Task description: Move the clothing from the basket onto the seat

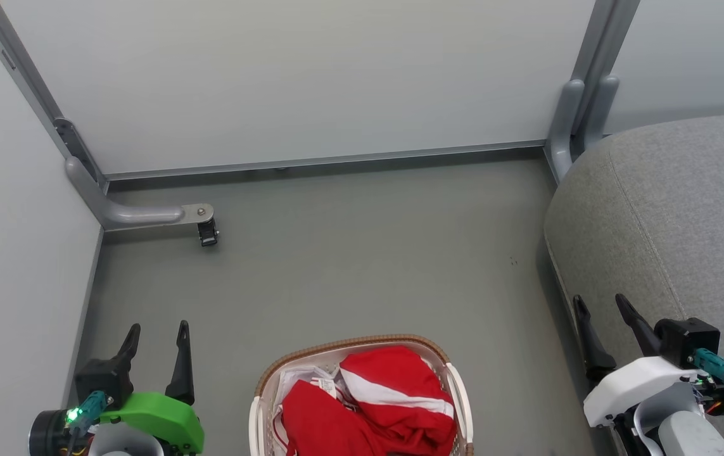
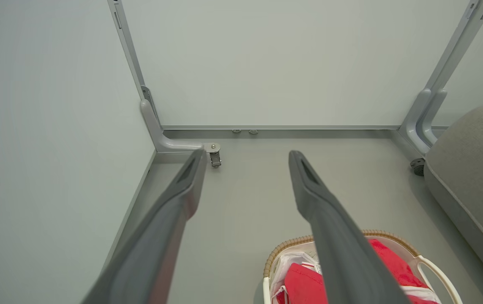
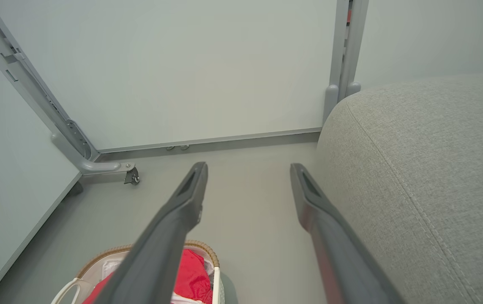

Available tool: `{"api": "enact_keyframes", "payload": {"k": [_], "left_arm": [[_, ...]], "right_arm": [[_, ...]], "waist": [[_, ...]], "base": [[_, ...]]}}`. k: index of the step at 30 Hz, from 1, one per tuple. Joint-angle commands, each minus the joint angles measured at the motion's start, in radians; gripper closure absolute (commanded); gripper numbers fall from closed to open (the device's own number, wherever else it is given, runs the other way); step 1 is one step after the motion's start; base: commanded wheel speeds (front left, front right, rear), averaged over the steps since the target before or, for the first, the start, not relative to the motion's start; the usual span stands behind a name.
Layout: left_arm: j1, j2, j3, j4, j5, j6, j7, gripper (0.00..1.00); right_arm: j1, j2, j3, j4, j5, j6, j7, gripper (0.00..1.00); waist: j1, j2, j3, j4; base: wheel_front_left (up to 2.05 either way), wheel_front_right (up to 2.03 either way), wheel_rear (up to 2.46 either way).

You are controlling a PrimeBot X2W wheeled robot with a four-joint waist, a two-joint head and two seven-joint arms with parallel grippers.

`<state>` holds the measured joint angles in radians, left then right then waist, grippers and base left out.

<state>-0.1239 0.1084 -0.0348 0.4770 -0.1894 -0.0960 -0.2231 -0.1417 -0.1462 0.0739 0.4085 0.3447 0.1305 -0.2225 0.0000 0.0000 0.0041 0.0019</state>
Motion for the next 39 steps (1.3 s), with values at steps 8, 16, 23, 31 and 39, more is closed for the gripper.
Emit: {"api": "enact_keyframes", "payload": {"k": [8, 16, 23, 31, 39], "left_arm": [[-0.006, -0.006, 0.021, 0.008, 0.066, 0.003, -0.022, 0.0], [0.007, -0.012, 0.029, 0.012, 0.125, -0.008, -0.037, 0.0], [0.013, -0.014, 0.04, 0.016, 0.146, -0.017, -0.042, 0.0], [0.011, -0.026, 0.056, 0.012, 0.124, -0.025, -0.042, 0.0], [-0.013, -0.043, 0.065, 0.017, 0.095, -0.032, -0.042, 0.0]], "right_arm": [[-0.007, 0.0, -0.017, 0.017, -0.078, 0.0, -0.023, 0.0], [-0.011, 0.005, -0.024, 0.032, -0.132, 0.0, -0.037, 0.0], [-0.01, 0.009, -0.022, 0.035, -0.152, 0.0, -0.044, 0.0], [-0.005, 0.011, -0.019, 0.024, -0.137, 0.0, -0.044, 0.0], [-0.038, 0.014, 0.022, -0.019, -0.129, 0.0, -0.044, 0.0]], "waist": [[0.0, 0.0, -0.002, 0.001], [0.0, 0.0, -0.001, 0.001], [0.0, 0.0, -0.002, -0.001], [0.0, 0.0, 0.006, 0.0], [0.0, 0.0, 0.067, -0.016]], "base": [[0.0, 0.0, 0.0], [0.0, 0.0, 0.0], [0.0, 0.0, 0.0], [0.0, 0.0, 0.0], [0.0, 0.0, 0.0]]}}
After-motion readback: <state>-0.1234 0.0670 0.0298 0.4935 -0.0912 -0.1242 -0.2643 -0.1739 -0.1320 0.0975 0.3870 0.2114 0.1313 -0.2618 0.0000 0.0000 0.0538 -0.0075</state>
